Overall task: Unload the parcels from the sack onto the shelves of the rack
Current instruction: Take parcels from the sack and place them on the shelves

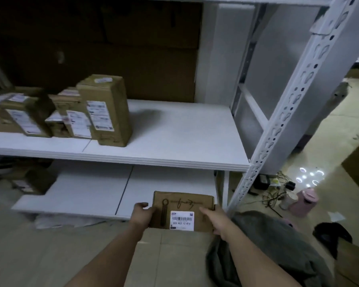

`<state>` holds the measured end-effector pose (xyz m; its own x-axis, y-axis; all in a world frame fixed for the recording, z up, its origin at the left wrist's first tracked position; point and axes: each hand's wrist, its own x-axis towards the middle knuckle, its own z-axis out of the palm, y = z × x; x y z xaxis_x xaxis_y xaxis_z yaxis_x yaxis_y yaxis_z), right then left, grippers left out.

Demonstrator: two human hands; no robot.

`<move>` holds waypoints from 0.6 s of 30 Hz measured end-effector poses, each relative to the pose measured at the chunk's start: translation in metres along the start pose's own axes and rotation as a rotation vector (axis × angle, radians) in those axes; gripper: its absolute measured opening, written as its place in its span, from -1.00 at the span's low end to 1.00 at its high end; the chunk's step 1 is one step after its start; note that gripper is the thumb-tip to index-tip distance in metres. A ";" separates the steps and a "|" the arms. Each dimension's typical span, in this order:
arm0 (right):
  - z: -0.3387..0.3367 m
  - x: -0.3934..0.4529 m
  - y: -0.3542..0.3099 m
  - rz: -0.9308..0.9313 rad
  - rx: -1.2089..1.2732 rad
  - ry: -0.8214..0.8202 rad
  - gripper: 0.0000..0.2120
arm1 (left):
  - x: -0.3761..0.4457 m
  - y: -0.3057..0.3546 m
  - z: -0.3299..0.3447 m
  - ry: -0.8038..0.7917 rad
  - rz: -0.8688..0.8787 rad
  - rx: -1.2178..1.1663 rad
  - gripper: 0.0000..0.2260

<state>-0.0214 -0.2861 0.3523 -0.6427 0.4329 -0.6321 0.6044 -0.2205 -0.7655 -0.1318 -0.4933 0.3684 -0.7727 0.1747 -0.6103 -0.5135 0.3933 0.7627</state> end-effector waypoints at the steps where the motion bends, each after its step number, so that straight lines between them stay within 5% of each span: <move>1: 0.017 0.000 -0.006 -0.008 -0.016 0.000 -0.64 | 0.004 -0.003 -0.015 0.018 0.011 0.005 -0.79; 9: 0.167 0.007 -0.039 -0.123 -0.194 0.055 -0.57 | -0.002 -0.007 -0.142 0.028 -0.008 -0.120 -0.73; 18: 0.366 -0.002 -0.043 -0.130 -0.307 0.086 -0.58 | 0.033 -0.028 -0.342 -0.061 -0.043 0.001 -0.56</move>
<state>-0.2188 -0.5978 0.3428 -0.6897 0.5153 -0.5087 0.6416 0.1091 -0.7593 -0.2709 -0.8074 0.4005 -0.7254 0.2123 -0.6547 -0.5457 0.4024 0.7351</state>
